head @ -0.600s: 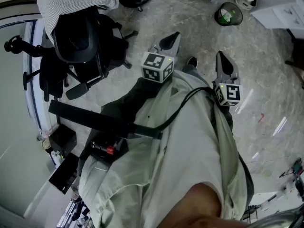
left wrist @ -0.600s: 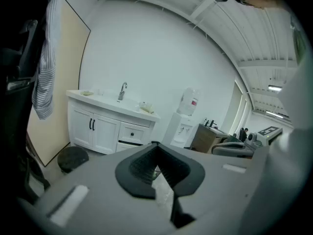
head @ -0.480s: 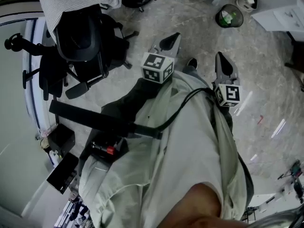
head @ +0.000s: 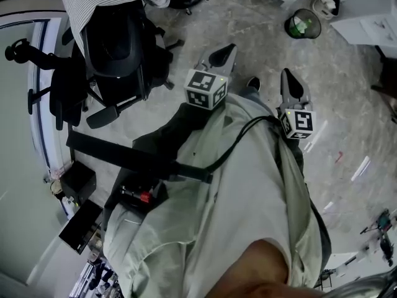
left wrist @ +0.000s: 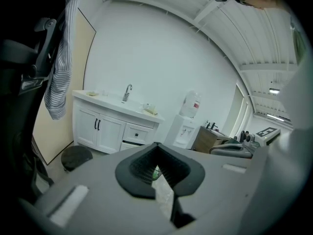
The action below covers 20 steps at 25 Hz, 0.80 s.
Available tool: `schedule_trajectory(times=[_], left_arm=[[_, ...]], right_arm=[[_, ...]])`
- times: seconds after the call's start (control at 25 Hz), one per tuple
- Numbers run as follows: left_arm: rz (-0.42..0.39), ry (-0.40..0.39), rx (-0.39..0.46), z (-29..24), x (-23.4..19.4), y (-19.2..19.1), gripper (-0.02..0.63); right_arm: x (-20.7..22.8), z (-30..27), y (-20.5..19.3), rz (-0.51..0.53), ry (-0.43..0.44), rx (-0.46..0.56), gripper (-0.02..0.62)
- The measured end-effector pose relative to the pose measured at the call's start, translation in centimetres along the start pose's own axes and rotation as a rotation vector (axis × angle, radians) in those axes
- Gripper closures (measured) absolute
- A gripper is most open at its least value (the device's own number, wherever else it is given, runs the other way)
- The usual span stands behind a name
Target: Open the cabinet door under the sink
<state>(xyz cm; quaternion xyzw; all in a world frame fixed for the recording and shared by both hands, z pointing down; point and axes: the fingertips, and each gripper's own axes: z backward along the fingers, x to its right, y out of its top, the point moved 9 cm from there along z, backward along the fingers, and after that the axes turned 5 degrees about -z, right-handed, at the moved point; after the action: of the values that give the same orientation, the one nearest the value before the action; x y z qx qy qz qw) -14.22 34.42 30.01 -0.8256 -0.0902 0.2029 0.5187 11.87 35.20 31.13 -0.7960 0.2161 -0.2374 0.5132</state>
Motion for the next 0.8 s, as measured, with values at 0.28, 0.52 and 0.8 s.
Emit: schedule_trajectory(times=[0.28, 0.52, 0.8], left_arm=[[-0.005, -0.027, -0.002, 1.7, -2.4, -0.5, 0.598], [-0.031, -0.119, -0.018, 1.7, -3.4, -0.7, 0.598], [-0.074, -0.207, -0.047, 0.2, -2.5, -0.6, 0.598]], right_arm=[[-2.7, -0.8, -0.6, -0.027, -0.039, -0.033, 0.594], [-5.0, -0.9, -0.8, -0.011, -0.115, -0.067, 0.595], [-4.9, -0.4, -0.6, -0.024, -0.184, -0.072, 0.594]])
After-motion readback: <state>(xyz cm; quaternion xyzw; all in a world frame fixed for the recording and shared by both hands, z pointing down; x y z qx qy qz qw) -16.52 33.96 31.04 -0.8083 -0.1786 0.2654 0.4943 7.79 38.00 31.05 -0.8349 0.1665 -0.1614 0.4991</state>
